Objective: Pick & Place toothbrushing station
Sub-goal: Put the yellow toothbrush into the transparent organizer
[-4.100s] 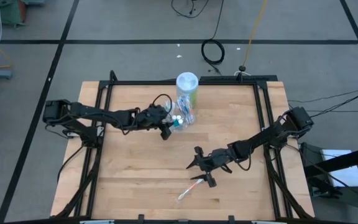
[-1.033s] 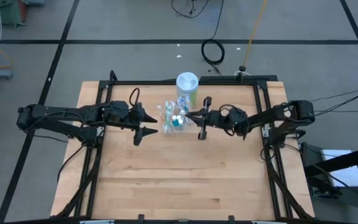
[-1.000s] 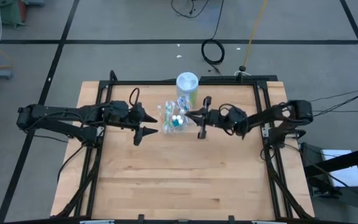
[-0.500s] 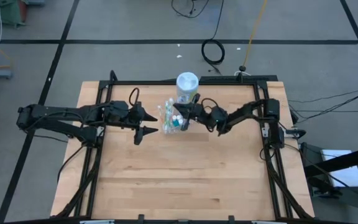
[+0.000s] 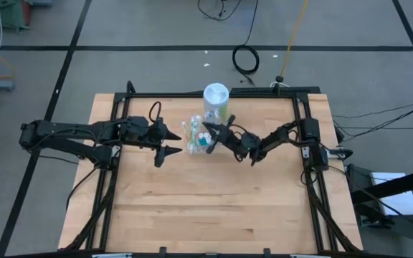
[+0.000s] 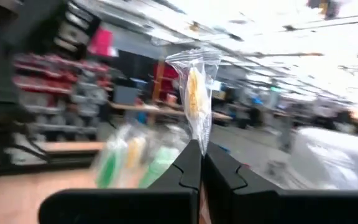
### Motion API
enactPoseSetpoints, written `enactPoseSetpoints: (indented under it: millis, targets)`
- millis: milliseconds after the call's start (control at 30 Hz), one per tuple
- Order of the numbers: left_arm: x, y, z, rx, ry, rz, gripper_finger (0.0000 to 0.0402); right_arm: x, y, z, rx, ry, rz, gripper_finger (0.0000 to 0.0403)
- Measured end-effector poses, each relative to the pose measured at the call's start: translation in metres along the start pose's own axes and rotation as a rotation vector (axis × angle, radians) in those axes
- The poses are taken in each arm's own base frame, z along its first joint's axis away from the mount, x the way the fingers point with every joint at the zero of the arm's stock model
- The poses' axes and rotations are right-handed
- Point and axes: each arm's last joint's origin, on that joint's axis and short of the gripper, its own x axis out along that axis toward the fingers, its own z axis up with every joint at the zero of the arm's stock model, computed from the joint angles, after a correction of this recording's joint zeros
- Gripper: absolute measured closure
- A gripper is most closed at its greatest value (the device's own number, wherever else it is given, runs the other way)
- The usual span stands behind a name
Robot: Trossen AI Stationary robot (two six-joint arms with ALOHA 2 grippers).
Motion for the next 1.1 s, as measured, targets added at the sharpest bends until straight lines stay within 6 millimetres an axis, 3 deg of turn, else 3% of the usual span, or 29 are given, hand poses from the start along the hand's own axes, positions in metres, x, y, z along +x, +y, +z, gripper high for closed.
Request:
enactPoseSetpoints:
  millis: [267,467,1100]
  targets:
    - [0.0,0.0,-0.002,-0.038,0.025,0.004,0.0167,-0.019,0.026,0.007,-0.061,0.096,-0.169,0.0401]
    - [0.0,0.0,-0.003,-0.039,0.028,0.004,0.0167,-0.027,0.032,0.007,-0.067,0.162,-0.296,0.0402]
    - [0.0,0.0,-0.002,-0.028,0.026,0.004,0.0167,-0.037,0.043,-0.011,-0.126,0.342,-0.354,0.0403]
